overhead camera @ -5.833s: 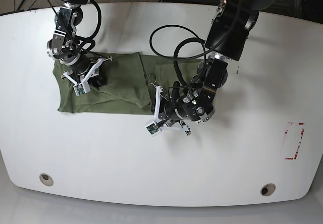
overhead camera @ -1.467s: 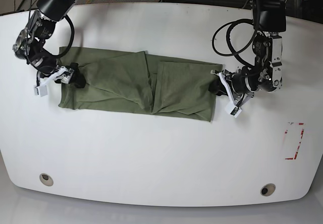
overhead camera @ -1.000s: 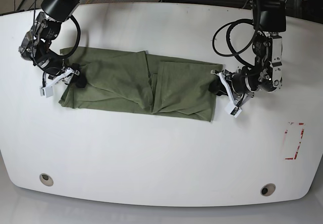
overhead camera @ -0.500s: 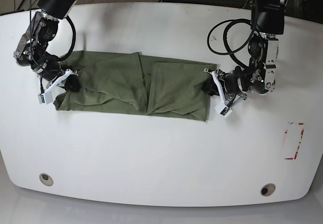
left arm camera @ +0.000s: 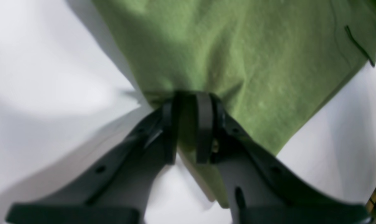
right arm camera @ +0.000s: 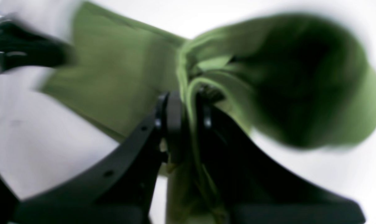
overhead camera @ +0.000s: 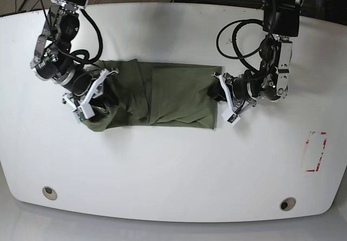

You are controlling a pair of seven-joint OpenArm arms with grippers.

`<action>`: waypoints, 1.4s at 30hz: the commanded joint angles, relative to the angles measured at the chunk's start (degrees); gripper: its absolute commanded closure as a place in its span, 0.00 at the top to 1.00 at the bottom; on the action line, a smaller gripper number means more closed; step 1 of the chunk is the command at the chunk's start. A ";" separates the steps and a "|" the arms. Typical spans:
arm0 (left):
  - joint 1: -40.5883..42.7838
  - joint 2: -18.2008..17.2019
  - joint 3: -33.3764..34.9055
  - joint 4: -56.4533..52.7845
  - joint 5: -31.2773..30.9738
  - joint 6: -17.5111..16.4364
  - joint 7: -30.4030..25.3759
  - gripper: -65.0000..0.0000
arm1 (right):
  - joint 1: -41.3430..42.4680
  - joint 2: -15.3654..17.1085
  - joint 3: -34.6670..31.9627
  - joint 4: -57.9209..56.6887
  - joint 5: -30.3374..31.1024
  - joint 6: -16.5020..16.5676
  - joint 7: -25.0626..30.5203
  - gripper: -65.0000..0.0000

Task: Layout the t-shirt on the table in an organized manner, then fold the t-shirt properly
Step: 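Lift the right gripper's end and fold it over toward the left gripper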

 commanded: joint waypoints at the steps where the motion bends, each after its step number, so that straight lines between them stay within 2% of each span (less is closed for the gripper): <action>1: -0.10 -0.11 0.18 -0.09 1.97 0.33 2.93 0.12 | 0.99 -1.09 -1.32 2.00 1.06 -0.48 1.37 0.01; 6: 0.07 -0.11 0.18 -0.09 1.97 0.33 2.93 0.12 | 2.92 -4.87 -6.33 2.00 0.88 -0.56 1.46 0.01; 12: 0.34 -0.11 0.18 -0.17 1.97 0.33 2.93 0.12 | 4.06 -7.60 -9.58 1.65 0.88 -0.56 2.51 0.01; 18: 0.51 -0.11 0.18 -0.17 1.97 0.33 2.93 0.12 | 5.21 -10.32 -13.10 0.16 -4.30 -0.30 3.13 0.01; 25: 0.51 -0.11 0.18 -0.17 1.97 0.33 2.93 0.12 | 5.12 -11.03 -15.74 -0.11 -7.82 -0.12 5.06 0.01; 38: 0.51 -0.11 0.18 -0.17 1.97 0.33 2.84 0.12 | 5.03 -11.46 -15.91 -1.95 -7.65 -0.12 5.06 0.01; 42: 0.51 0.95 0.10 -0.17 1.97 0.33 2.84 0.12 | 5.03 -11.99 -16.00 -2.22 -7.65 -0.12 5.06 0.01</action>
